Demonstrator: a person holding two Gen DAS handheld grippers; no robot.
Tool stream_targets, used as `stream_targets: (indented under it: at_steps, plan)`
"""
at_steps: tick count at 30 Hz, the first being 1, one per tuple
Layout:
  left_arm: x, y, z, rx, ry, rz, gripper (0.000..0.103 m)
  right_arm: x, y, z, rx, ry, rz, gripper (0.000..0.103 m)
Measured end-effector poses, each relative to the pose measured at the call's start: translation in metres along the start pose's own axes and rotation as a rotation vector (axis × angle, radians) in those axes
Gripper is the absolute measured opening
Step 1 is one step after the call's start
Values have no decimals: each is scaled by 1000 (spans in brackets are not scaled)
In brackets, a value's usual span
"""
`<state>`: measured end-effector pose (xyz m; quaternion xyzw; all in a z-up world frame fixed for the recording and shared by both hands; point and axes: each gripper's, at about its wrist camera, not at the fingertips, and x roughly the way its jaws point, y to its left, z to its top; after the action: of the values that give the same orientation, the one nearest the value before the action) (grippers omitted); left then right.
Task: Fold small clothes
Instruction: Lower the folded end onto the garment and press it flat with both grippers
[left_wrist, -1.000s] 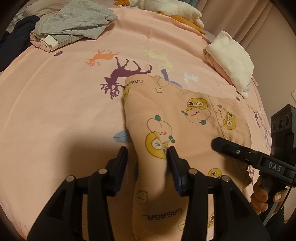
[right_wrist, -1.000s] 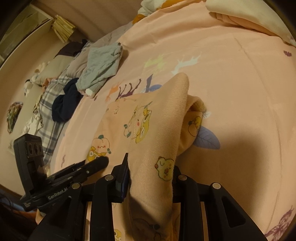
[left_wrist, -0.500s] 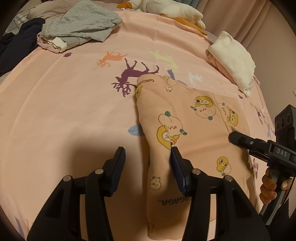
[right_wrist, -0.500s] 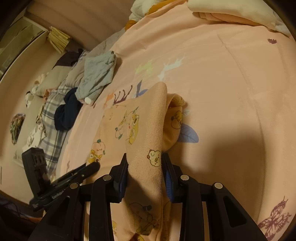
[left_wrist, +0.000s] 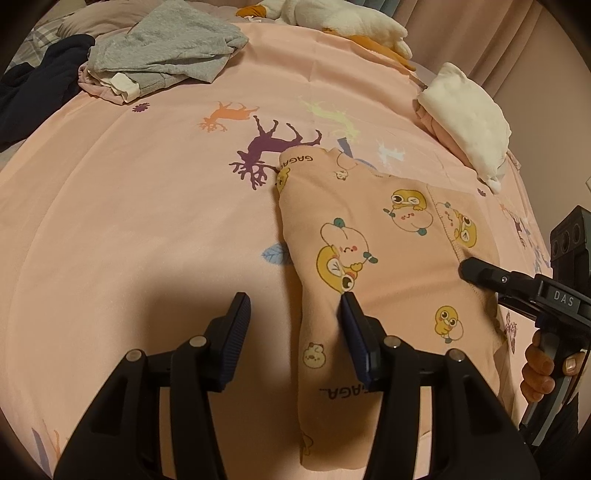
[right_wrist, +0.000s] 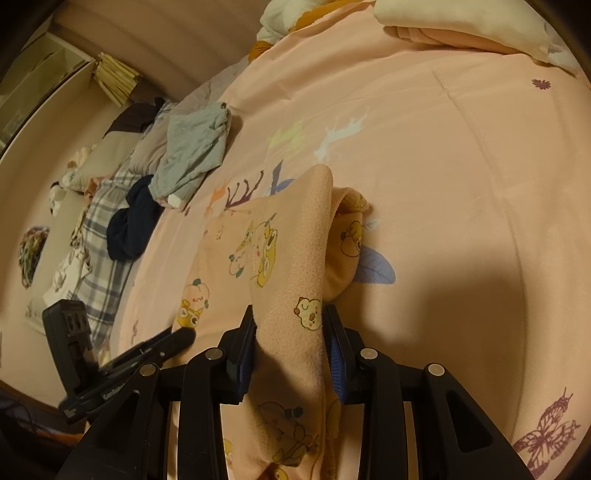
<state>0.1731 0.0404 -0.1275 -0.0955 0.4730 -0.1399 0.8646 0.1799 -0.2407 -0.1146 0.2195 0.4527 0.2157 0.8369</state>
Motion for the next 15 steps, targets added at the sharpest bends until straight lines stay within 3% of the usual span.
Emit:
stream_targets:
  at_steps: [15]
  plan:
    - [-5, 1, -4, -3, -1, 14, 51, -5, -4, 1, 8, -12, -11, 33]
